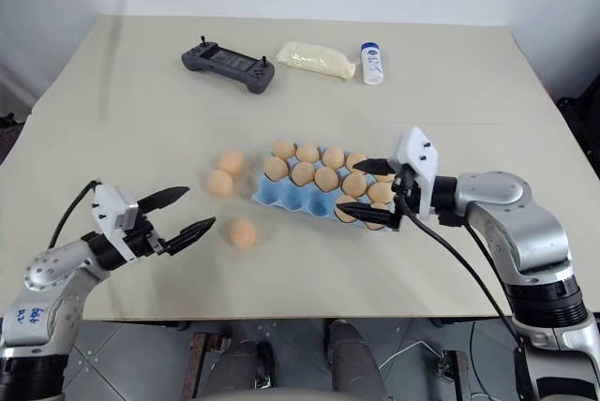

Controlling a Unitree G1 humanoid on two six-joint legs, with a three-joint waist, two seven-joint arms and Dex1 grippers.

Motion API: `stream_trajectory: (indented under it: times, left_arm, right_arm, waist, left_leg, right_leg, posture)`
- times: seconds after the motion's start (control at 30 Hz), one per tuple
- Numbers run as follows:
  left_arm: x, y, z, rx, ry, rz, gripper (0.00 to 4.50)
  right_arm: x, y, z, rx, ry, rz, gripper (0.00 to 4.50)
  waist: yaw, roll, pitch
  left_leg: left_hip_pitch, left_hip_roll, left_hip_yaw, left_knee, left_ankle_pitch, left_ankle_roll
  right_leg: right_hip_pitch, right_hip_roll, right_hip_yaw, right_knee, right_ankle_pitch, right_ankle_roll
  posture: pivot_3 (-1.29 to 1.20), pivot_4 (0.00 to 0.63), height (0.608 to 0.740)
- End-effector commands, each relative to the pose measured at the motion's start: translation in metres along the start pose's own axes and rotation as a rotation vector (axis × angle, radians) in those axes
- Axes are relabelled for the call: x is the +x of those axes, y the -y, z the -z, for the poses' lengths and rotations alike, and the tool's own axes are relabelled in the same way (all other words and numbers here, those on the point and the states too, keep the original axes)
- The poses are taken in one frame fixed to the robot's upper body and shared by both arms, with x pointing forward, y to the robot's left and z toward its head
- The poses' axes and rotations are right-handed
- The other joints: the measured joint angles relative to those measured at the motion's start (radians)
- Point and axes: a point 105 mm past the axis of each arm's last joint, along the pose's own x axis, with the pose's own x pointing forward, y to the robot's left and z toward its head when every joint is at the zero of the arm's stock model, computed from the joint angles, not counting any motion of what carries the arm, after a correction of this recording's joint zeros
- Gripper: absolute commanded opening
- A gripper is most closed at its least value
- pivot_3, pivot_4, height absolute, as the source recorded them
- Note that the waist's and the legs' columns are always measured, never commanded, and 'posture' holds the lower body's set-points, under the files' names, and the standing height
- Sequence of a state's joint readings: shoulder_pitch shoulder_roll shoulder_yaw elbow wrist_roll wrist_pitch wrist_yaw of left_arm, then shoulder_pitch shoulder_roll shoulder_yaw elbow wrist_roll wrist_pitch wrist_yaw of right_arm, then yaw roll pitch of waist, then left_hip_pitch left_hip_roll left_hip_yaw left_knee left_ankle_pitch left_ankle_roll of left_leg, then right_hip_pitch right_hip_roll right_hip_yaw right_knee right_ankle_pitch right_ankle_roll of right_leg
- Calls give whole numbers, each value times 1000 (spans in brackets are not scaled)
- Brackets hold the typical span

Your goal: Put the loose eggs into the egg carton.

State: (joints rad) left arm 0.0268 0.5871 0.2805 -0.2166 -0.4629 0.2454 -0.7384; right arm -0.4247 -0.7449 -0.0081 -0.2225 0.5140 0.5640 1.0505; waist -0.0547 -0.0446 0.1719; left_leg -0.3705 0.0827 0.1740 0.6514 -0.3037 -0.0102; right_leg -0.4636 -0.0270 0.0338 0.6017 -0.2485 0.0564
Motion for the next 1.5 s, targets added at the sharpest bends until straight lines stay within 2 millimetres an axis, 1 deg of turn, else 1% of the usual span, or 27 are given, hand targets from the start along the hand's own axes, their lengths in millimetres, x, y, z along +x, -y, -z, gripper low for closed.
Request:
stream_trajectory:
  times: [0.03,0.13,0.27,0.43,0.53,0.6,0.73,0.83,0.93,1.1,1.23,1.3,1.5]
  left_arm:
    - [-8,3,-10,7,21,-95,4500]
    - [-11,22,-5,-37,2,-111,4500]
    - [-16,45,-7,-89,18,-140,4500]
    - [-31,62,-6,-134,-1,-211,4500]
    - [-40,68,-1,-158,-26,-258,4500]
    - [-42,73,0,-171,-29,-272,4500]
    - [-33,81,3,-202,-27,-275,4500]
    - [-23,82,6,-208,-33,-283,4500]
    - [-12,85,4,-185,-36,-269,4500]
    - [7,88,1,-155,-44,-239,4500]
    - [17,86,5,-166,-94,-222,4500]
    - [25,87,7,-183,-115,-193,4500]
    - [46,83,8,-196,-142,-182,4500]
  right_arm:
    - [-17,4,-3,-46,26,-10,4445]
    - [-22,3,6,-49,7,-65,4445]
    - [-24,2,10,-74,1,-132,4445]
    - [-23,3,11,-88,-18,-223,4445]
    - [-20,4,11,-102,-28,-278,4445]
    - [-16,4,11,-113,-34,-313,4445]
    - [-6,6,10,-126,-46,-349,4445]
    - [0,7,7,-128,-36,-356,4445]
    - [3,6,6,-124,-30,-355,4445]
    - [3,4,8,-117,-37,-344,4445]
    - [3,5,7,-113,-36,-326,4445]
    - [3,5,7,-115,-31,-310,4445]
    - [0,3,9,-112,-32,-284,4445]
  waist:
    - [0,0,0]
    - [-4,0,0]
    - [-5,0,0]
    - [-9,0,0]
    - [-12,0,0]
    - [-18,0,0]
    - [-28,0,0]
    - [-31,0,0]
    - [-30,0,0]
    - [-30,0,0]
    - [-30,0,0]
    - [-29,0,0]
    - [-28,0,0]
  left_leg:
    - [0,0,0,0,0,0]
    - [1,-1,1,1,0,1]
    - [2,-1,0,2,0,1]
    - [2,-1,0,3,0,1]
    - [2,-1,0,4,0,2]
    - [2,-1,0,5,1,2]
    - [2,-2,-1,6,1,3]
    - [2,-2,-1,7,1,3]
    - [2,-2,-1,7,1,3]
    - [1,-2,-1,7,1,3]
    - [1,-2,-1,7,1,3]
    - [2,-2,-1,7,1,3]
    - [2,-2,-1,8,2,3]
  right_leg:
    - [0,0,0,0,0,0]
    - [0,0,2,0,0,-1]
    - [1,0,2,1,-2,-3]
    - [2,0,3,1,-2,-4]
    - [2,0,3,1,-3,-5]
    - [2,0,3,1,-3,-5]
    - [3,0,3,1,-3,-5]
    - [4,0,3,1,-3,-5]
    - [4,0,4,1,-3,-5]
    - [3,0,3,1,-3,-5]
    - [3,0,3,2,-3,-5]
    - [3,0,3,3,-3,-5]
    - [3,0,3,5,-3,-5]
  posture:
    - [0,150,740]
    - [0,150,740]
    - [0,150,740]
    - [0,150,740]
    - [0,150,740]
    - [0,150,740]
    - [0,150,740]
    - [0,150,740]
    - [0,150,740]
    - [0,150,740]
    - [0,150,740]
    - [0,150,740]
    - [0,150,740]
